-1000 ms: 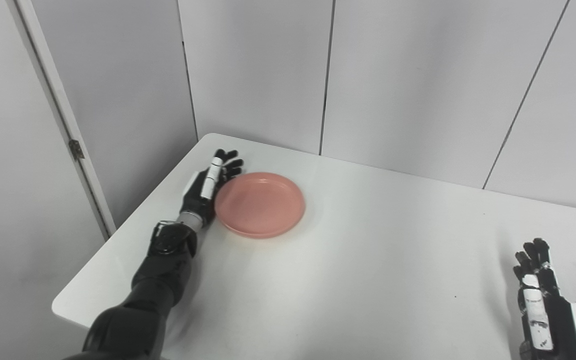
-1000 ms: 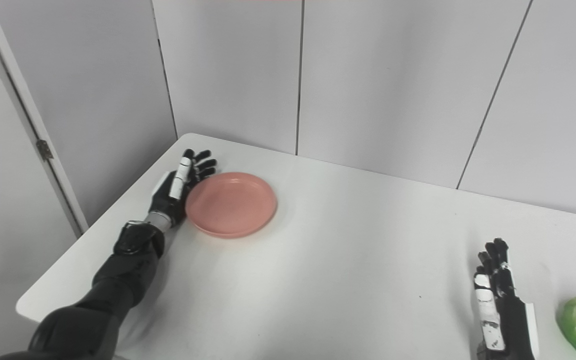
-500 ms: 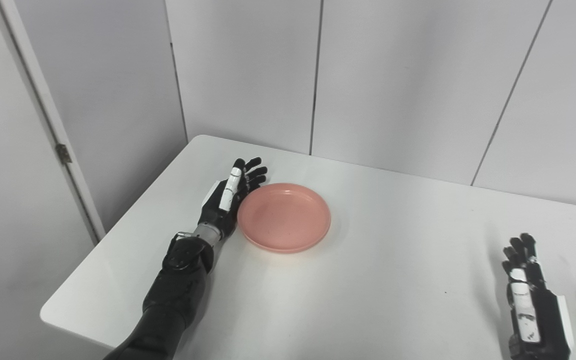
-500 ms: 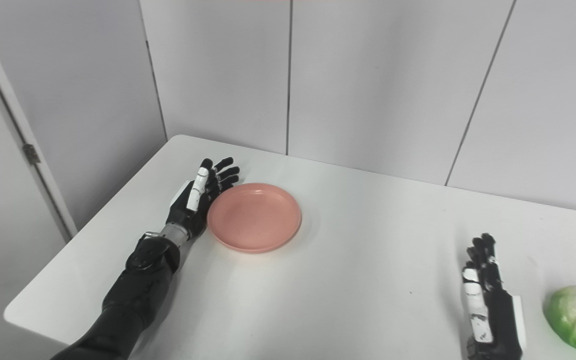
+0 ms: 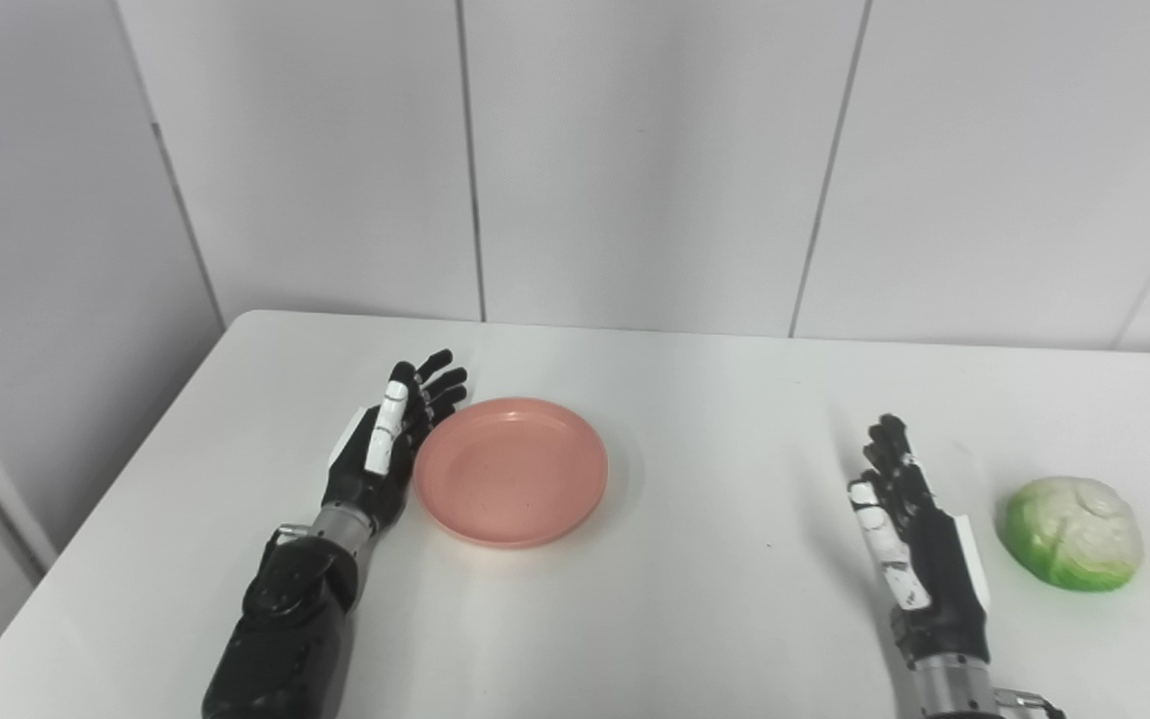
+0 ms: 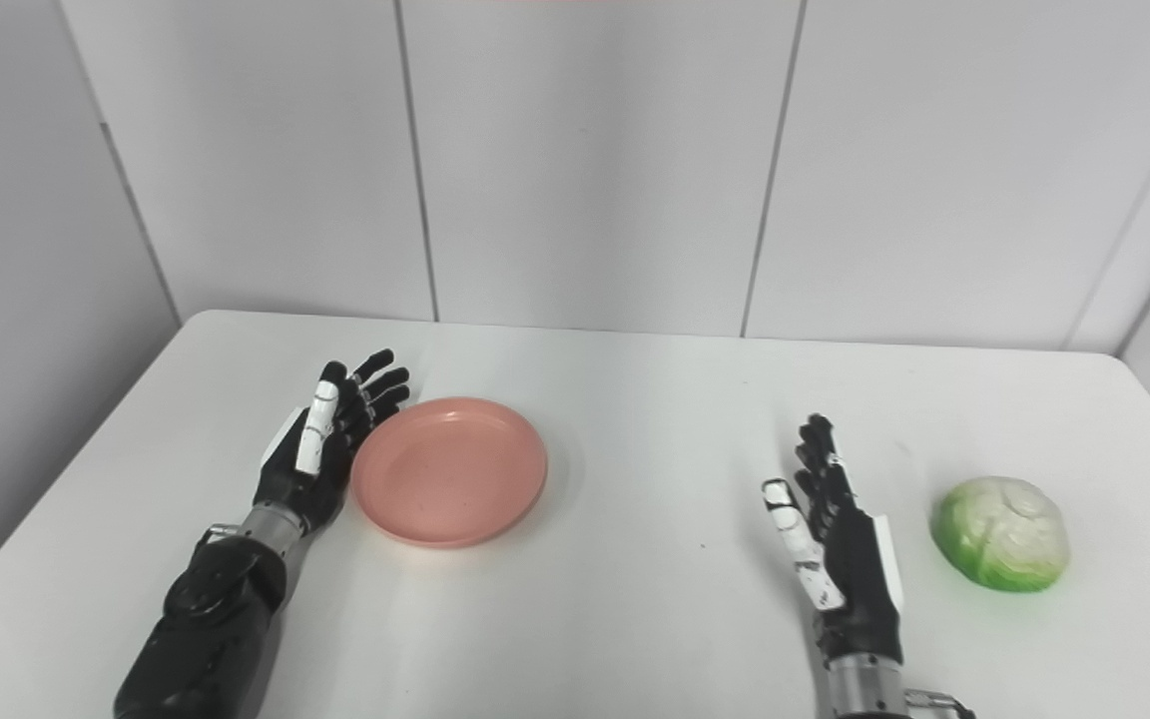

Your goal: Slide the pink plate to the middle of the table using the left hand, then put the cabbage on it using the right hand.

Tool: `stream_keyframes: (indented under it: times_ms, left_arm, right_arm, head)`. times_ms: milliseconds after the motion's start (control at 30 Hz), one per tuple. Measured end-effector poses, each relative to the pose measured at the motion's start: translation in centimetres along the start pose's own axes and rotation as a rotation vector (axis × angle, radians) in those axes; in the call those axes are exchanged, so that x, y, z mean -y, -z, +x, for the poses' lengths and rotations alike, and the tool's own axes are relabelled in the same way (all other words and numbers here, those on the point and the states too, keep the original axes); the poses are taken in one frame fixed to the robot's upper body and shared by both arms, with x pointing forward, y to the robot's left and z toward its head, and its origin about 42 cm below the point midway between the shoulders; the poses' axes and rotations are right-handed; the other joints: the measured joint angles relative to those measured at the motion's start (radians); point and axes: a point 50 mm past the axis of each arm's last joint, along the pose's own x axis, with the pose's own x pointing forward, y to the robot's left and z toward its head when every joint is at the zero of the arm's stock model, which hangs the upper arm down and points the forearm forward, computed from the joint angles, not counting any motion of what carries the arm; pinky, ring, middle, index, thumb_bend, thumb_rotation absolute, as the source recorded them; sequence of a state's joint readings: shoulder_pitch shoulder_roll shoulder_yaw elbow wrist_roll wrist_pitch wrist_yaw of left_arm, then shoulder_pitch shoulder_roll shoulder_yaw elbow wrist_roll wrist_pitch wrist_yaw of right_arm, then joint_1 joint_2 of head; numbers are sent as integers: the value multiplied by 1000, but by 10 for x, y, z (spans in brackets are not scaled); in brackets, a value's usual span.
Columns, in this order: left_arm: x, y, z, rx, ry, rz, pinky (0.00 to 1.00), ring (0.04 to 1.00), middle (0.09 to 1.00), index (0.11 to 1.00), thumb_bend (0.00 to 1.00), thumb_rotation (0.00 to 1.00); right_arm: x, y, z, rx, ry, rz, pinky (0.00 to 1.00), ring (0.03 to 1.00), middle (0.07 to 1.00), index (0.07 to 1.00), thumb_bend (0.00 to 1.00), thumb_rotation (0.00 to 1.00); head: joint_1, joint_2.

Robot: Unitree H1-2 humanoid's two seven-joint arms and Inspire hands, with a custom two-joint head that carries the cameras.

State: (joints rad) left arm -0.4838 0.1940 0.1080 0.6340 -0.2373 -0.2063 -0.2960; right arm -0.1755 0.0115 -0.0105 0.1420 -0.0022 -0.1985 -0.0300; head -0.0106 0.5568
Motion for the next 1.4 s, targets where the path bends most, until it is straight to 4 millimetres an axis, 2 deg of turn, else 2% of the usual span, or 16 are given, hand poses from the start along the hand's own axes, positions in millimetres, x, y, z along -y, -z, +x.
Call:
stream_keyframes:
  times_ms: [267, 500, 567, 700, 800, 933, 1067, 1167, 1400]
  left_arm:
    - [18, 3, -1, -22, 41, -8, 967, 911, 889, 881, 743, 1000]
    - [49, 4, -2, -4, 76, -51, 936, 894, 881, 882, 708, 1000]
    - [63, 4, -4, 6, 88, -70, 933, 893, 879, 881, 712, 1000]
    - [82, 7, -6, -4, 115, -79, 945, 896, 877, 882, 734, 1000]
    - [90, 7, -7, -13, 130, -83, 955, 901, 876, 883, 744, 1000]
    - [99, 8, -10, -19, 136, -96, 933, 896, 876, 882, 753, 1000]
    - [106, 8, -10, -17, 140, -98, 927, 897, 879, 891, 749, 1000]
    - [107, 8, -10, -17, 141, -96, 952, 910, 886, 895, 752, 1000]
    - [109, 10, -9, -28, 135, -74, 991, 929, 906, 912, 763, 1000]
  right_arm:
    - [-11, 1, 0, -33, 9, 2, 938, 937, 934, 938, 611, 767]
    - [-17, -1, -1, -34, 2, -18, 923, 930, 929, 932, 604, 798]
    - [-18, -1, -1, -39, 5, -19, 922, 928, 926, 928, 609, 802]
    - [-23, -2, -3, -63, 4, -13, 926, 934, 931, 932, 592, 804]
    - [-25, -3, -6, -69, 1, -12, 922, 931, 926, 933, 593, 807]
    - [-27, -6, -10, -56, -31, -70, 944, 940, 940, 952, 589, 867]
    - [-23, -11, -19, -52, -58, -119, 942, 951, 932, 943, 618, 777]
    - [-12, -26, -20, -30, -59, -179, 926, 935, 930, 929, 621, 759]
    - [21, -92, 1, 95, -53, -321, 867, 912, 935, 935, 617, 695]
  head:
    - [-48, 25]
    - [-81, 43]
    - [-110, 54]
    - [-123, 60]
    - [-149, 66]
    - [-177, 69]
    - [-206, 72]
    - [-224, 75]
    - [-247, 74]
